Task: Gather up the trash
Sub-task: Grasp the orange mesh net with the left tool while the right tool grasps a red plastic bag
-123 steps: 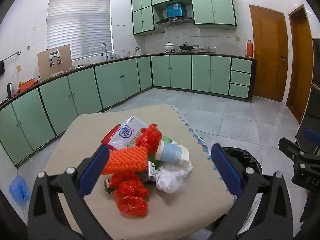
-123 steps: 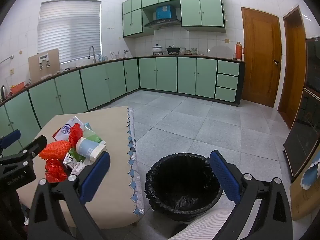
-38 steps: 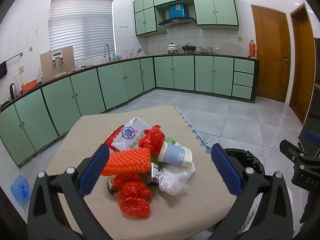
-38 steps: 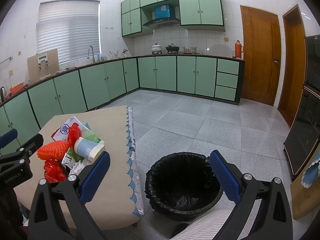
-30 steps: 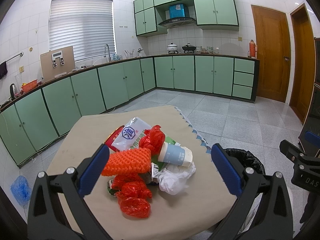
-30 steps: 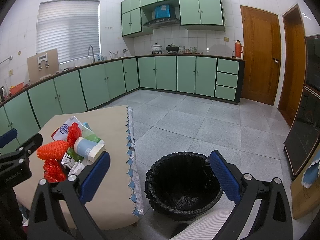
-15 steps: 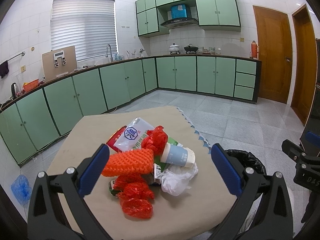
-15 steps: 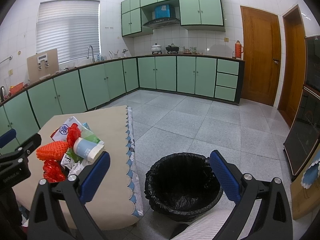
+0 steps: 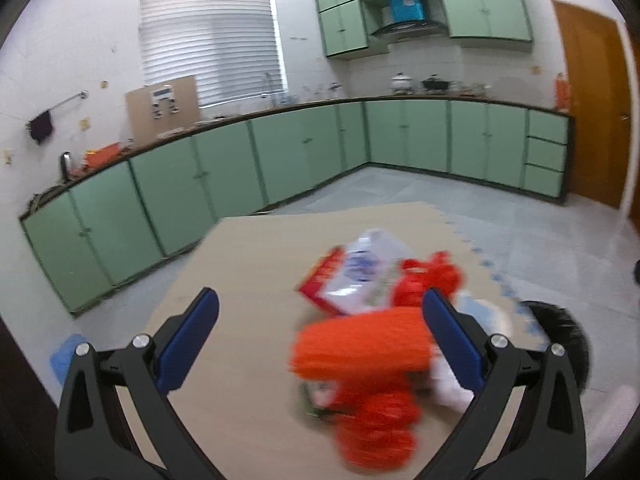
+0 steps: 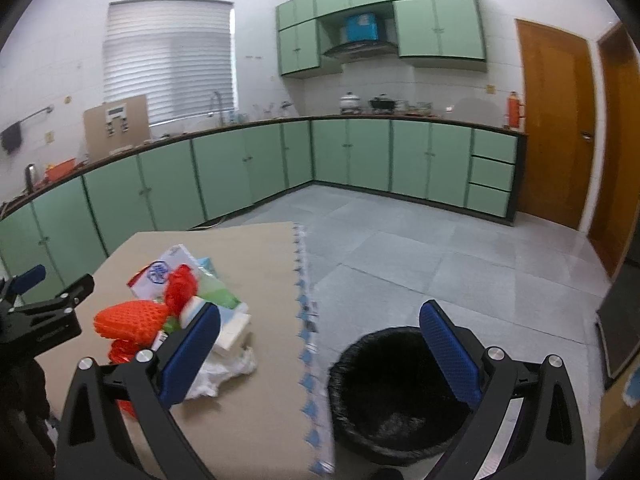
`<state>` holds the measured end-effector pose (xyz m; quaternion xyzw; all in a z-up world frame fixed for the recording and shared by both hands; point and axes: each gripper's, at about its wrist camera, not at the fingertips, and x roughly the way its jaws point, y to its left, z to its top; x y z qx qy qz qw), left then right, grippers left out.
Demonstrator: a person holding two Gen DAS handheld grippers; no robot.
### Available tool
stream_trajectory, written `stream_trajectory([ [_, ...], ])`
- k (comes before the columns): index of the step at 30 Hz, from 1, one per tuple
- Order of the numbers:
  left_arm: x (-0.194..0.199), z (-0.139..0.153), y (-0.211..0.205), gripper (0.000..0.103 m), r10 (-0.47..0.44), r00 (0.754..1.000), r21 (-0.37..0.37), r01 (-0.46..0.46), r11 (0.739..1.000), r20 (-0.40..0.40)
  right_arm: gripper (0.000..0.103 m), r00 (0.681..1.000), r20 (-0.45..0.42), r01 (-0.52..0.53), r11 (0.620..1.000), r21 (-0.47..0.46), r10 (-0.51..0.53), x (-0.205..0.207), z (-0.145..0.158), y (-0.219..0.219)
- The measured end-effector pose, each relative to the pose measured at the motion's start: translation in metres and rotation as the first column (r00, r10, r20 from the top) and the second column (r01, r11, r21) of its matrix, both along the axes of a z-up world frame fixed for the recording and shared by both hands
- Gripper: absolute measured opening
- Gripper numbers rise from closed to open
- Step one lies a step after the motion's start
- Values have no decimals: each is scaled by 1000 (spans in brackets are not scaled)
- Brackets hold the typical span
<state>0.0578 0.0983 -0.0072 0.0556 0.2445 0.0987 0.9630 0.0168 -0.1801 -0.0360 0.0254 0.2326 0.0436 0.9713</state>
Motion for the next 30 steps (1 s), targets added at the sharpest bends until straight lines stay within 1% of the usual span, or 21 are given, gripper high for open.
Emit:
stream_trajectory([
  [3,8,-6,20,98,31,999,17,-30,999,-15,91,999,-24,-46,999,4,46,16,-5,17],
  [5,12,-11,28,98,33,999,20,-33,999,-32,87,997,-39,-69,998,10,69,24,-8,26],
  [8,17,-19,38,96,17,998,-11,-18,1000,-68,81,993,-72,-94,996,5,94,38,-18,39],
  [10,18,-25,41,90,-2,995,-33,-1,999,-96,78,988,-101,-114,993,11,115,46,-25,49],
  [11,16,-28,41,87,-9,995,-38,5,999,-104,74,986,-112,-122,992,17,123,48,-28,51],
  [12,16,-30,45,79,-15,993,-46,10,999,-114,72,983,-124,-133,991,24,135,50,-31,56],
  [13,15,-34,46,76,-16,992,-49,10,999,-121,69,980,-136,-144,989,31,146,52,-33,61],
  [15,16,-38,53,76,-6,990,-66,-3,998,-138,68,971,-156,-173,984,47,178,54,-39,71],
  [17,14,-42,59,74,-1,989,-80,-11,997,-145,68,966,-172,-188,981,43,193,56,-43,82],
  [20,12,-48,62,76,-27,988,-113,10,994,-153,68,963,-191,-187,982,41,191,61,-48,90],
  [25,17,-55,57,90,-103,979,-201,67,977,-173,68,966,-192,-175,985,3,173,64,-47,94],
  [26,18,-57,55,91,-117,977,-214,77,974,-178,68,967,-192,-173,985,-2,170,65,-48,94],
  [30,31,-69,46,91,-142,968,-214,96,972,-208,68,966,-204,-163,986,-15,157,65,-51,92],
])
